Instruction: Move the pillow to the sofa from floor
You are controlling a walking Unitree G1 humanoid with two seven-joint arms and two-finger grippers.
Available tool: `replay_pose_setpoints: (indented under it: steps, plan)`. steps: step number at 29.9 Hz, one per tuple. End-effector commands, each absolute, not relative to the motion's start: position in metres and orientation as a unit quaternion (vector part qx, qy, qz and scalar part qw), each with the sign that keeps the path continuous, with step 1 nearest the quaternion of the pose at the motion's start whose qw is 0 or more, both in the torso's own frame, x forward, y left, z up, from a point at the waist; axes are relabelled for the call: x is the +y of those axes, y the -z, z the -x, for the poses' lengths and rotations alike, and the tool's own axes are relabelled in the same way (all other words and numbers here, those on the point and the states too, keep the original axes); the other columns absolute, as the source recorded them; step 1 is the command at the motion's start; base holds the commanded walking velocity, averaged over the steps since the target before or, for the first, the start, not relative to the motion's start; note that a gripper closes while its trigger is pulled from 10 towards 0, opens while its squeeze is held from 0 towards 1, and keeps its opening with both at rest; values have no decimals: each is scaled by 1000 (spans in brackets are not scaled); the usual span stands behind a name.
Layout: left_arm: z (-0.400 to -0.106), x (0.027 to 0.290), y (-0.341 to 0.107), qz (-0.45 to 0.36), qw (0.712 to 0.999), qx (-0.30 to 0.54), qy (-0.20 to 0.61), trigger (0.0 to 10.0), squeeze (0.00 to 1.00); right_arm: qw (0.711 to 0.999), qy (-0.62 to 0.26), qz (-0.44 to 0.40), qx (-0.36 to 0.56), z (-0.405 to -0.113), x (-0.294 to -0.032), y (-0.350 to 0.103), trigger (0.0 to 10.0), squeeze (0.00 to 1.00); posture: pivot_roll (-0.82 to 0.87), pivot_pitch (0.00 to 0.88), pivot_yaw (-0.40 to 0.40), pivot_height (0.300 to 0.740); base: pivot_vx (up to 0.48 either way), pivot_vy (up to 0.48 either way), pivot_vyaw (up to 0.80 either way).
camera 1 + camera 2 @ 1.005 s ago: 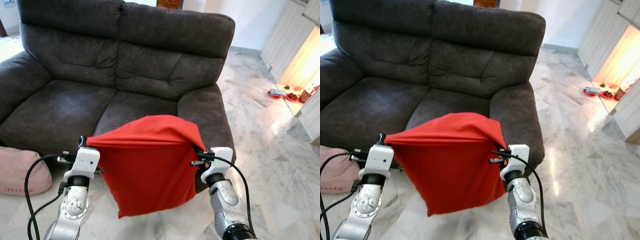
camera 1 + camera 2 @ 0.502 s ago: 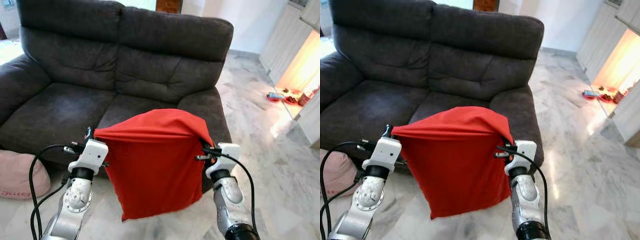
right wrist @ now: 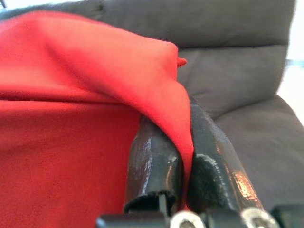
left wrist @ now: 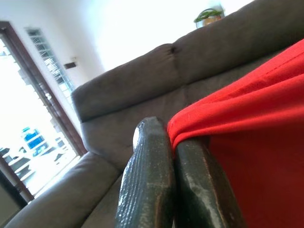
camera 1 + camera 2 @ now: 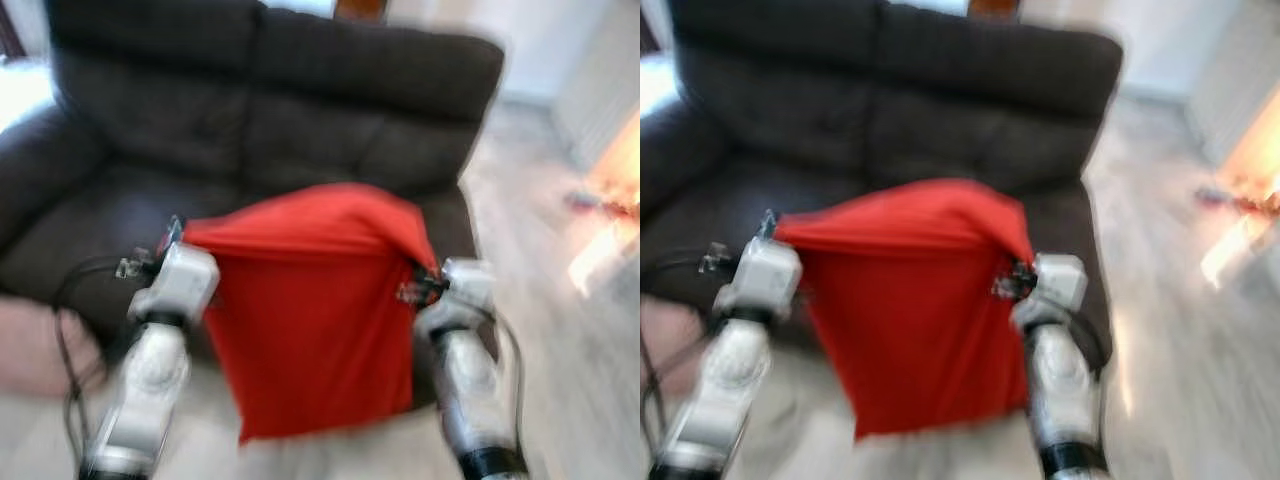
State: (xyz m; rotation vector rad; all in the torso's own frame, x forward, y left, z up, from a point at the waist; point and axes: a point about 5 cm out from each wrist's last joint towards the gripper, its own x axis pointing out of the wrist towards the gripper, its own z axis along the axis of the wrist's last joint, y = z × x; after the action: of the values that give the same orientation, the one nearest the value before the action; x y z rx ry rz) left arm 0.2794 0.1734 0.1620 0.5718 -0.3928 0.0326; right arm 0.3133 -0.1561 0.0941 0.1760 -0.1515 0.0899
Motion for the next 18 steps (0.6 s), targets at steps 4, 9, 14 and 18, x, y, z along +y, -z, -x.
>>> replay_pose_setpoints:
  steps: [4,9,14,18]
  plan:
    - [-282,185,-193,-274,932,-232,-53,10000,0,984,-48,-90,-147,-319,-154,-129,10000,0,182,0,-151,740,424,0,-800]
    - [-284,185,-207,-270,929,-247,-55,10000,0,981,-51,-92,-163,-320,-153,-139,10000,0,183,0,-152,740,429,0,-129]
    - [-286,187,-218,-261,929,-256,-57,10000,0,979,-51,-98,-173,-322,-151,-148,10000,0,184,0,-151,740,433,0,0]
    - [-288,187,-228,-258,928,-263,-58,10000,0,975,-57,-101,-192,-323,-149,-159,10000,0,184,0,-151,740,438,0,0]
